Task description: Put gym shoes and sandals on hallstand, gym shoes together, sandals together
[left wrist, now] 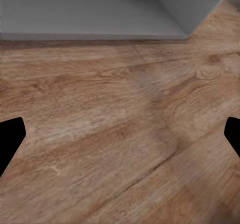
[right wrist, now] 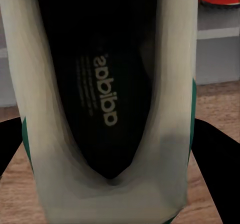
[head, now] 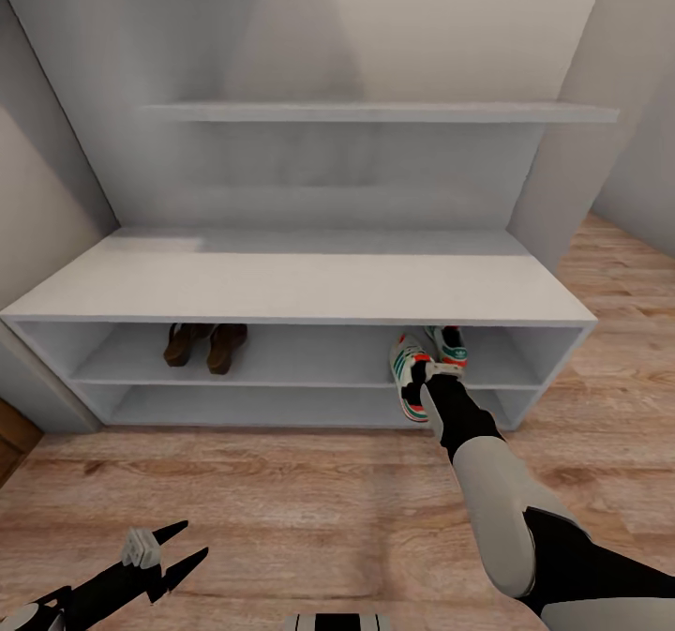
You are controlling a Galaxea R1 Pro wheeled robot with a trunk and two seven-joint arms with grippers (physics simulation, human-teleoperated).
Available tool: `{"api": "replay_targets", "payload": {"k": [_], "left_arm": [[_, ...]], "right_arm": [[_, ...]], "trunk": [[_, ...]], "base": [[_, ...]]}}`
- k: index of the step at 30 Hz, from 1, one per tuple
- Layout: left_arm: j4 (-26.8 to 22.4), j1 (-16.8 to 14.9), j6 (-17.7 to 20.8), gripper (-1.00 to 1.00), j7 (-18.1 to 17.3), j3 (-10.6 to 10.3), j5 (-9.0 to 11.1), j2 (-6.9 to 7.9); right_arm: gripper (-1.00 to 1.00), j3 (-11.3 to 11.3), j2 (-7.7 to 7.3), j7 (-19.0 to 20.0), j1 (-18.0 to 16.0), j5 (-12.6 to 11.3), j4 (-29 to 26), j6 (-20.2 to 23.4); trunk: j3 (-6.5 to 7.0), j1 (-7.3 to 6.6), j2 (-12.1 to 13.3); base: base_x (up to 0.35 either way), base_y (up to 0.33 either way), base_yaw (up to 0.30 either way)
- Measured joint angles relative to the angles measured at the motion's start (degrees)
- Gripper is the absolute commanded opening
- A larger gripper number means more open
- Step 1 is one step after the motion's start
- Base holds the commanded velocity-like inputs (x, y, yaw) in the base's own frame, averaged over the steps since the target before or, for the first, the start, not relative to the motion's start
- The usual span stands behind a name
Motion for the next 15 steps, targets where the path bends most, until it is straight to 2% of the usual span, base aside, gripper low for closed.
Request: {"api": "replay_targets", "payload": {"k": [6,15], "left_arm": [[0.0,0.0,0.0,1.0,0.0,0.0,0.0,0.0],[0.0,0.0,0.0,1.0,0.0,0.0,0.0,-0.02]], "right_arm": [[-1.0,0.0,0.0,0.0,0.0,0.0,0.0,0.0],[-1.0,0.0,0.0,0.0,0.0,0.0,0.0,0.0]], "trunk": [[0.0,-0.01,0.0],[0.0,0.0,0.0]], "base": [[0.278,0.0,0.0],[0.093,0.0,0.0]]}}
